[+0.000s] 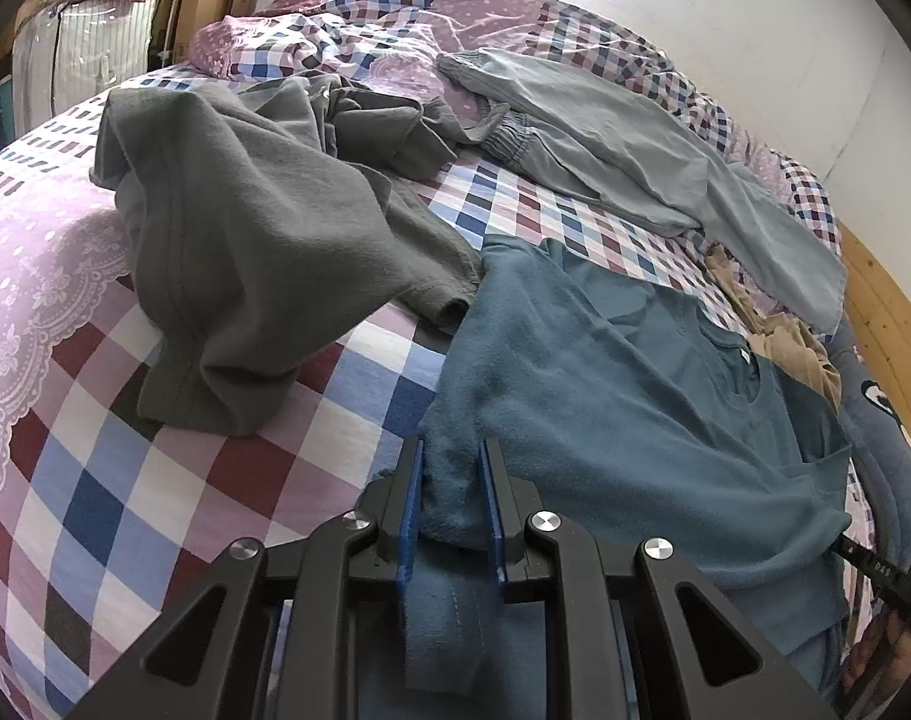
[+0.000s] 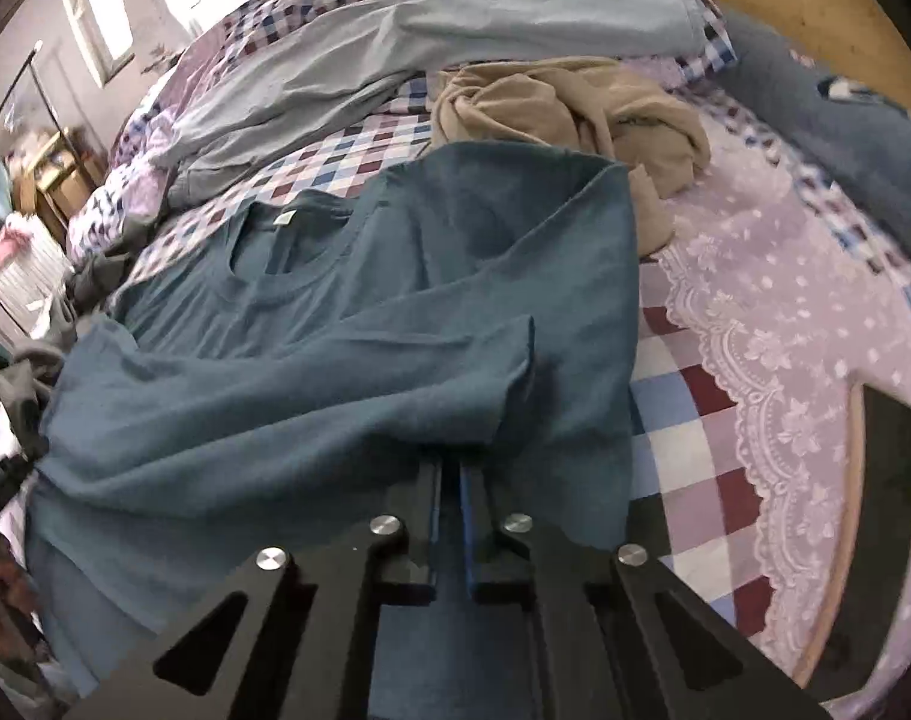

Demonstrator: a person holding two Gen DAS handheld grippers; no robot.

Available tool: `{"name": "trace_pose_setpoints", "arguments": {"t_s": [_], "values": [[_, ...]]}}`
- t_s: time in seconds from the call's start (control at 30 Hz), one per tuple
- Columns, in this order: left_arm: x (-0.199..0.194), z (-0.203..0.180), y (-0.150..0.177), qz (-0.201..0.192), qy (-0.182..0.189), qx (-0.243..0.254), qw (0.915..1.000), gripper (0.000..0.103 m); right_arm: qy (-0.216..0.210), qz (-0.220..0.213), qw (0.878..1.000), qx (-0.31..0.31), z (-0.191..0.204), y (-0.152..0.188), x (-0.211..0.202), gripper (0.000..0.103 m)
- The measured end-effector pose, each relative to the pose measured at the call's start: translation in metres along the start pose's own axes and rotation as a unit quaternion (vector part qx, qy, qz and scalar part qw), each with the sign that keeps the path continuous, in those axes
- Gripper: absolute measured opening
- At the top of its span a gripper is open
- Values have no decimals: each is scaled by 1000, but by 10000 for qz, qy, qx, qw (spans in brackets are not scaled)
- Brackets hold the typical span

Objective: Fold clothes

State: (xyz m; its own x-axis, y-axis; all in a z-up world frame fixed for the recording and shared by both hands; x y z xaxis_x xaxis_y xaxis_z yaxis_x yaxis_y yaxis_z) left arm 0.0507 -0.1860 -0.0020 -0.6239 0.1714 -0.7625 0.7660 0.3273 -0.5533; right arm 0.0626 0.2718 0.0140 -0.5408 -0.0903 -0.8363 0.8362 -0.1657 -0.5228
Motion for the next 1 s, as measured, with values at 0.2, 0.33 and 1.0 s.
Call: {"name": "trace_pose_setpoints", "arguments": {"t_s": [0.2,0.33,1.0], "values": [[-1,1,-1,19,71,-49,10000,18,113,-310,9994,124,-10,7,-44,1],[-3,1,0,38,80,-53,9999,18,281,127,9991,278,-20,25,-36,1],[-11,14,-9,88,971,-816,9919,49,-252,-616,9974,-278,42,-8,-44,32]]}}
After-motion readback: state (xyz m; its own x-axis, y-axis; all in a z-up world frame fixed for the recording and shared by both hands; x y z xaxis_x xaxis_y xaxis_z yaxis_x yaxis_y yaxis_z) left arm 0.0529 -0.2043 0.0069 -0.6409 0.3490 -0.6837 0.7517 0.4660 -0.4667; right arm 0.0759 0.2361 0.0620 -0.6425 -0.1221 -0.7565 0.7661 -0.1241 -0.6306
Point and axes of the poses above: each gripper's, at about its wrist camera, not at the fingertips, and x roughly the way its jaws point, z to its left, y to its underside, the point moved 3 cm from there along x, roughly the way its jaws point, and after that the axes turned 2 degrees about z, right-handed, at the moved point
